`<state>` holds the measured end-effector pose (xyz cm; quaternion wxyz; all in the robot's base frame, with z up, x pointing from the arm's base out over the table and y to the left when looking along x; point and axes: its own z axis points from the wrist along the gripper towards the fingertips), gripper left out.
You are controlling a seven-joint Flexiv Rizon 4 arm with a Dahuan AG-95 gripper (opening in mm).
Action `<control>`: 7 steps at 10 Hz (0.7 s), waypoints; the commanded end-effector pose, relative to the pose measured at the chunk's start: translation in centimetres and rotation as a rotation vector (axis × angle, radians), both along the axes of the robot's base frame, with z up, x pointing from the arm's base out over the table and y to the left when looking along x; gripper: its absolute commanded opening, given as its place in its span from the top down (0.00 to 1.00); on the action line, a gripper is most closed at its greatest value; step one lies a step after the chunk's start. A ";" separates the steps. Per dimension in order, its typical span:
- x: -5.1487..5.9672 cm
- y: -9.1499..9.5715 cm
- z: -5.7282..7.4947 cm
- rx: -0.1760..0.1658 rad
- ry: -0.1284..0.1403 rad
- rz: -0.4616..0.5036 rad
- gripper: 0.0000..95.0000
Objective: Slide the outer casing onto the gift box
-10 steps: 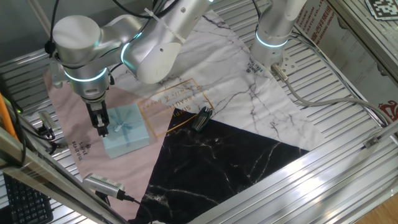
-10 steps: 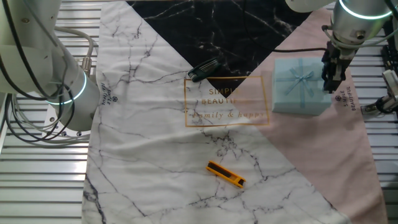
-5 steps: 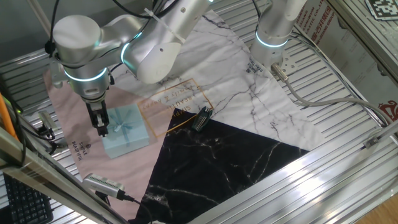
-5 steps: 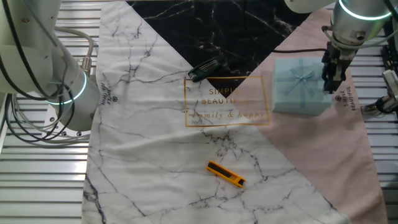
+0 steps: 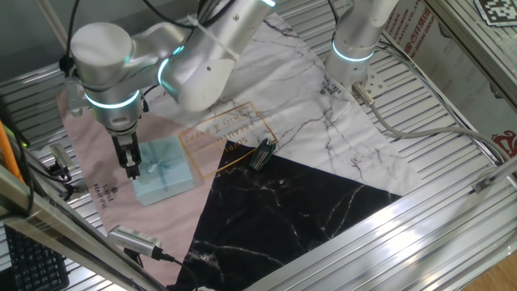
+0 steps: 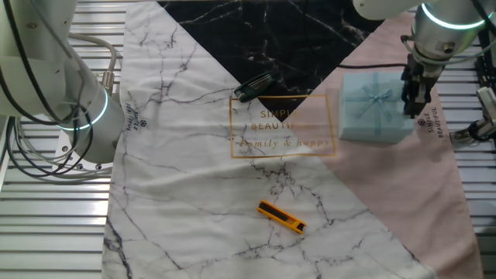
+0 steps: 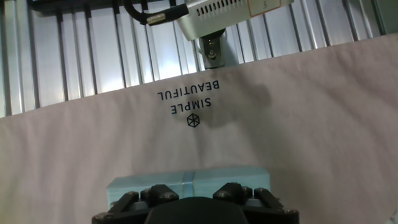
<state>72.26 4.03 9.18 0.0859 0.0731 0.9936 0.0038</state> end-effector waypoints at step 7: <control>0.6 -0.4 -1.8 0.009 0.007 -0.001 0.40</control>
